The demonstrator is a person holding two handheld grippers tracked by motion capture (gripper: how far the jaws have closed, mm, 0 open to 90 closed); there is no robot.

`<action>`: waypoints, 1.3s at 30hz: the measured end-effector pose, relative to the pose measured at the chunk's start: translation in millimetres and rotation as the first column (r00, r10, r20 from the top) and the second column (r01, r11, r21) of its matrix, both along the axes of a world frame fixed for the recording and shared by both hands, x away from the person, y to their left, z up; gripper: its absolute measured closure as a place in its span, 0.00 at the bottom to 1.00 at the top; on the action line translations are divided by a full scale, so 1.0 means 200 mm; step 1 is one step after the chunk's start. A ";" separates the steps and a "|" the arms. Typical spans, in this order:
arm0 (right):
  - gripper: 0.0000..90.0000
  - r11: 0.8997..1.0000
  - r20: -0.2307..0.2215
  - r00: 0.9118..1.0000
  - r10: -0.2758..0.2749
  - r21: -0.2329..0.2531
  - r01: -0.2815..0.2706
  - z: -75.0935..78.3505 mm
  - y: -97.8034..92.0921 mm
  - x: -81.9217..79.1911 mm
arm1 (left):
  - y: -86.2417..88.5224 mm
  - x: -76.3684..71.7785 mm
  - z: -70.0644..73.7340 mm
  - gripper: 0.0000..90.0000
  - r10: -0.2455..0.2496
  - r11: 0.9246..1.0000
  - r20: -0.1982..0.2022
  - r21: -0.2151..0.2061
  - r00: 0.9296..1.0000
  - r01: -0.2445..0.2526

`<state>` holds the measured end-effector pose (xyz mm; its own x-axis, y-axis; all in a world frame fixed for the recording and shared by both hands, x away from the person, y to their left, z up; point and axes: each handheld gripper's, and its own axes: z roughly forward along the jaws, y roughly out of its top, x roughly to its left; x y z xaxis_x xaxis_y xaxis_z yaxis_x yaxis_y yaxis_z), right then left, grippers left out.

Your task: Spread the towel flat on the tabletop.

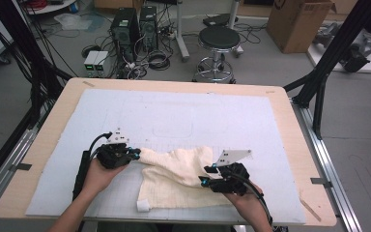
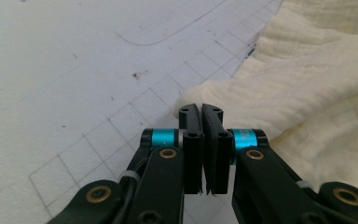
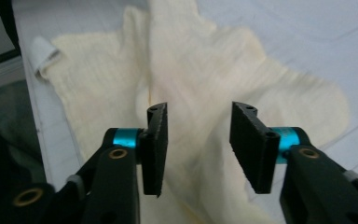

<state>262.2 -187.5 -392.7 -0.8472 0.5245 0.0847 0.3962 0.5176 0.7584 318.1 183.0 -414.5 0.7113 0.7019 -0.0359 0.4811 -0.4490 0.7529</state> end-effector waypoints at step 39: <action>0.96 0.959 0.049 0.961 -0.272 -0.066 0.275 -0.03 0.00 0.61 | 0.08 0.38 0.14 0.97 0.185 0.979 -0.008 -0.086 0.983 -0.185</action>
